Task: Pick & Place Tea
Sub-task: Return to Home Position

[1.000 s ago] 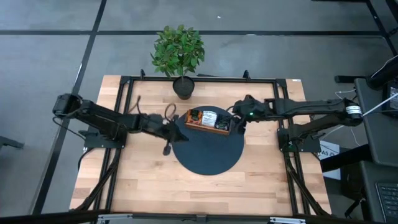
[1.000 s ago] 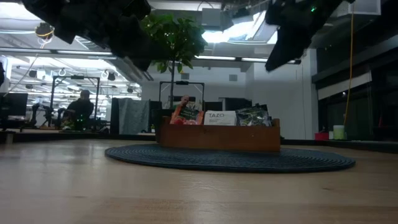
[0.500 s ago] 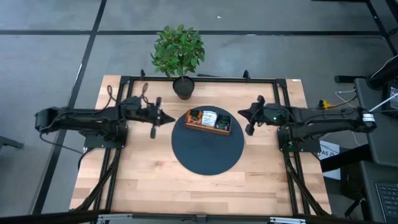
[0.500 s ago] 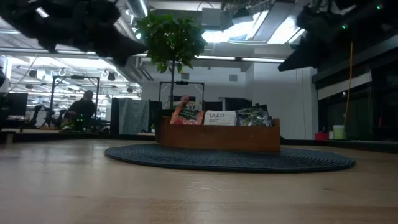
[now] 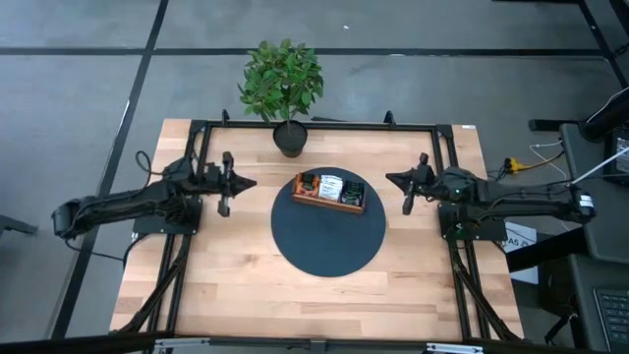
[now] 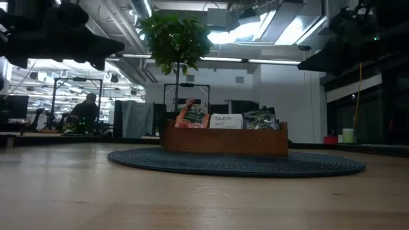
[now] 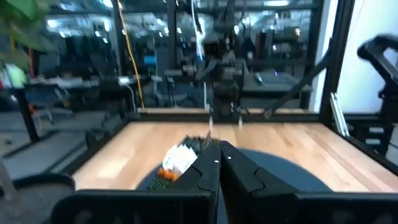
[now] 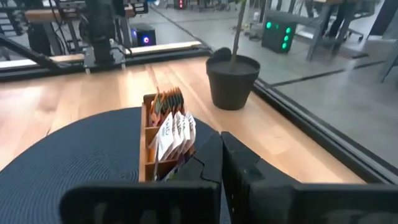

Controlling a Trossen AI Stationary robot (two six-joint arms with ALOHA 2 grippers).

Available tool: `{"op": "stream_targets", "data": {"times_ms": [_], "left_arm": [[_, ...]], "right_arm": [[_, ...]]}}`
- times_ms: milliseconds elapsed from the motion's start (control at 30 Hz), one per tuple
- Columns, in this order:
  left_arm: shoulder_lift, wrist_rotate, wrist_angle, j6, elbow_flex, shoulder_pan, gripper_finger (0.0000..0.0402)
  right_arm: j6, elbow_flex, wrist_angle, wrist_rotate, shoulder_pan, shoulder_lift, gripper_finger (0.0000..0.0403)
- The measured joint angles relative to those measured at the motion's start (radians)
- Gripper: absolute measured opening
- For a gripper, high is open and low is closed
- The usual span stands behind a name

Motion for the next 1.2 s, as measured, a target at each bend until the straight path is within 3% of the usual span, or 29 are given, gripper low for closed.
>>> {"op": "stream_targets", "data": {"times_ms": [167,367,467,800,1200], "left_arm": [[-0.136,-0.015,-0.007,0.022,-0.052,0.000,0.0002],[-0.259,-0.040,-0.127,0.018,-0.058,0.001,0.0002],[-0.295,-0.103,-0.142,0.030,-0.058,0.006,0.0003],[-0.321,-0.158,-0.199,0.051,-0.058,0.039,0.0004],[-0.320,-0.156,-0.196,0.036,-0.058,0.039,0.0007]], "right_arm": [[-0.030,-0.031,-0.007,0.005,-0.012,-0.092,0.0004],[-0.036,-0.109,-0.015,0.008,-0.024,-0.211,0.0008],[-0.055,-0.139,-0.015,0.008,-0.029,-0.273,0.0008],[-0.084,-0.167,-0.149,-0.009,-0.043,-0.492,0.0009],[-0.104,-0.166,-0.150,-0.139,-0.043,-0.491,0.0009]]}}
